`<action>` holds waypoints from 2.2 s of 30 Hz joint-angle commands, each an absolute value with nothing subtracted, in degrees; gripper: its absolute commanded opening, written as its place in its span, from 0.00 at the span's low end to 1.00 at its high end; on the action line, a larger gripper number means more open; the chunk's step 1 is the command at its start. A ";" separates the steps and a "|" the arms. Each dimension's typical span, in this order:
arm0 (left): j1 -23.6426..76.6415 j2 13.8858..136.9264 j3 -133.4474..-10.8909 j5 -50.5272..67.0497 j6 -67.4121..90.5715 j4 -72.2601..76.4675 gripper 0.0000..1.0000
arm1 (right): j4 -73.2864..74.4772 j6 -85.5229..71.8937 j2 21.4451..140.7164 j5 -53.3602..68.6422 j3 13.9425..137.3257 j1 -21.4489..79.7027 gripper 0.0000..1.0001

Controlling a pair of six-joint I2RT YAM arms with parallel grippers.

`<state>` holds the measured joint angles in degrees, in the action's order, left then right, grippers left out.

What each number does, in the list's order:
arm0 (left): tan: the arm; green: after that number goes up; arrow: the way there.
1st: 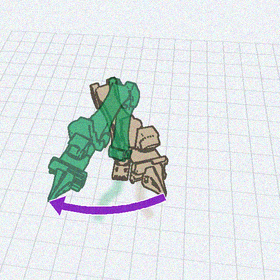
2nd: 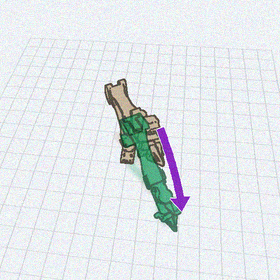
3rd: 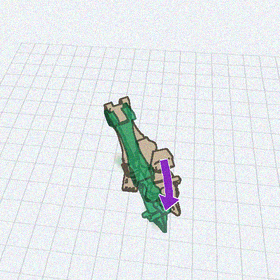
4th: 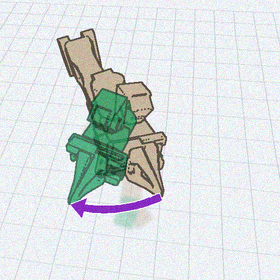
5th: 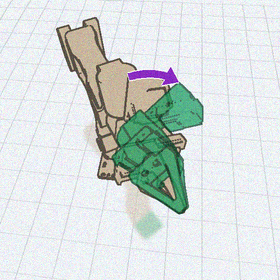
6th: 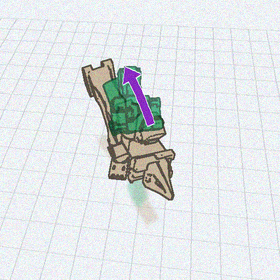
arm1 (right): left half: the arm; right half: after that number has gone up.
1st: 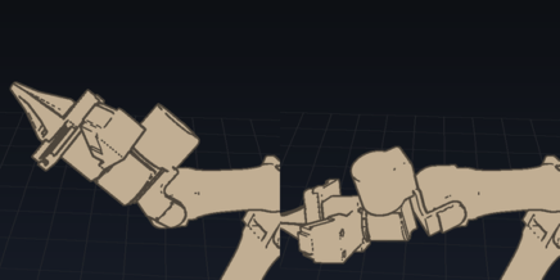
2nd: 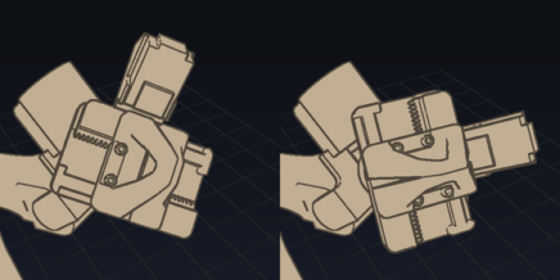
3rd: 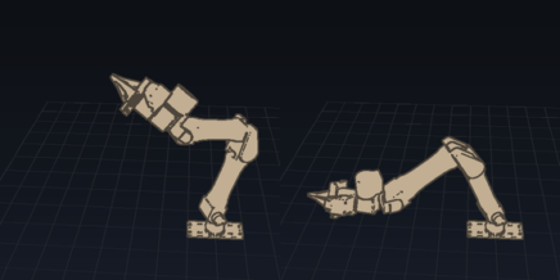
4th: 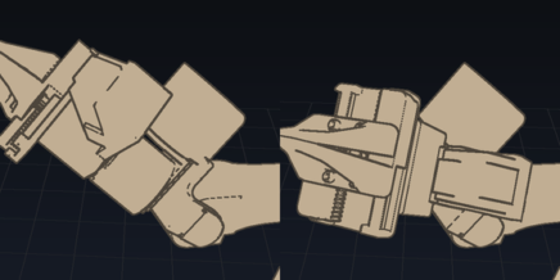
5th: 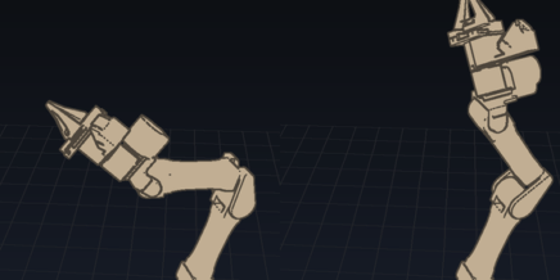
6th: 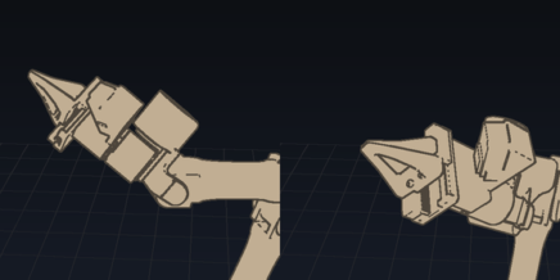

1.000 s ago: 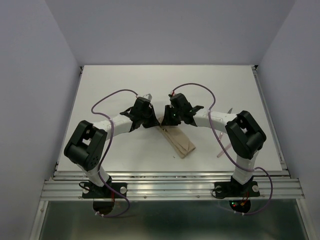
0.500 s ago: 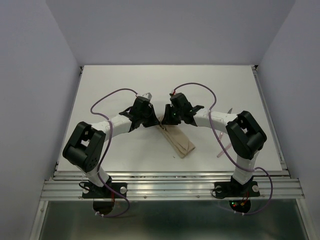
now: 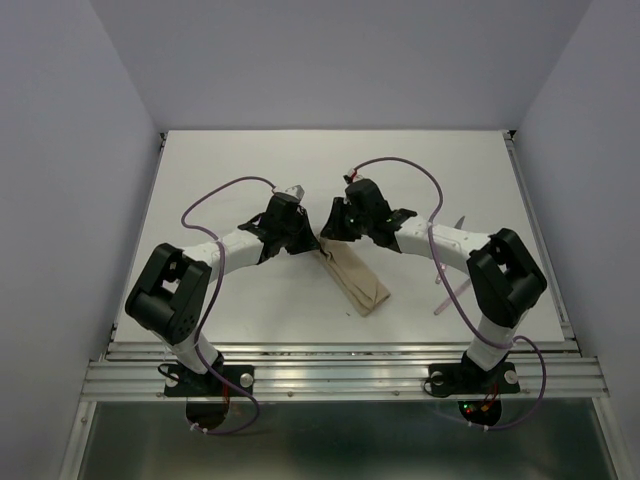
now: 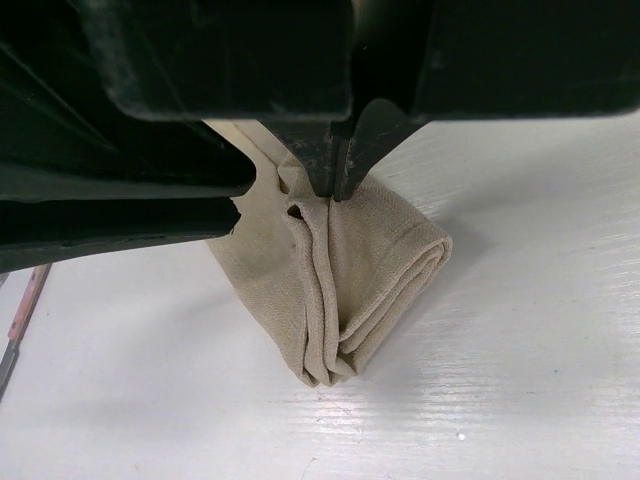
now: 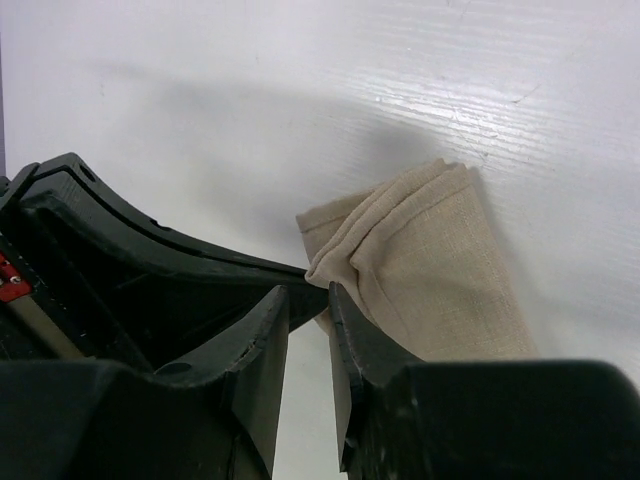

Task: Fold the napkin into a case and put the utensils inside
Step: Grasp the top corner of the smaller rectangle folded napkin from the folded napkin.

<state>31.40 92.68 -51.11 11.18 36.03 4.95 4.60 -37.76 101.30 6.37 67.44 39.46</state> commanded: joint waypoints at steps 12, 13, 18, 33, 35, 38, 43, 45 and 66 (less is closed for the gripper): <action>31.38 90.53 -50.98 12.04 34.98 7.03 0.00 | 2.02 -38.76 104.06 6.94 68.20 39.90 0.28; 31.38 90.61 -50.98 12.04 35.07 7.03 0.00 | 2.11 -38.76 104.58 7.38 68.20 39.90 0.26; 31.38 90.70 -51.15 12.22 34.98 7.12 0.00 | 1.50 -38.93 105.12 8.00 67.50 39.90 0.06; 31.38 90.88 -51.68 12.48 34.72 7.12 0.00 | 1.06 -39.90 109.51 6.42 65.48 39.90 0.01; 31.38 91.14 -51.77 12.74 34.72 7.12 0.00 | 0.88 -39.99 110.30 6.07 64.95 39.90 0.01; 31.38 91.14 -51.68 13.88 34.37 7.82 0.00 | 0.70 -40.52 111.09 5.71 64.16 39.90 0.01; 31.38 91.49 -51.33 15.29 33.40 8.79 0.00 | -1.84 -41.66 112.41 5.98 63.46 39.90 0.01; 31.38 92.02 -51.42 15.82 33.22 8.88 0.00 | -2.63 -42.18 112.59 6.50 63.81 39.90 0.01; 31.29 94.57 -52.38 17.76 30.32 8.62 0.00 | -3.69 -42.46 102.93 1.94 63.20 39.90 0.43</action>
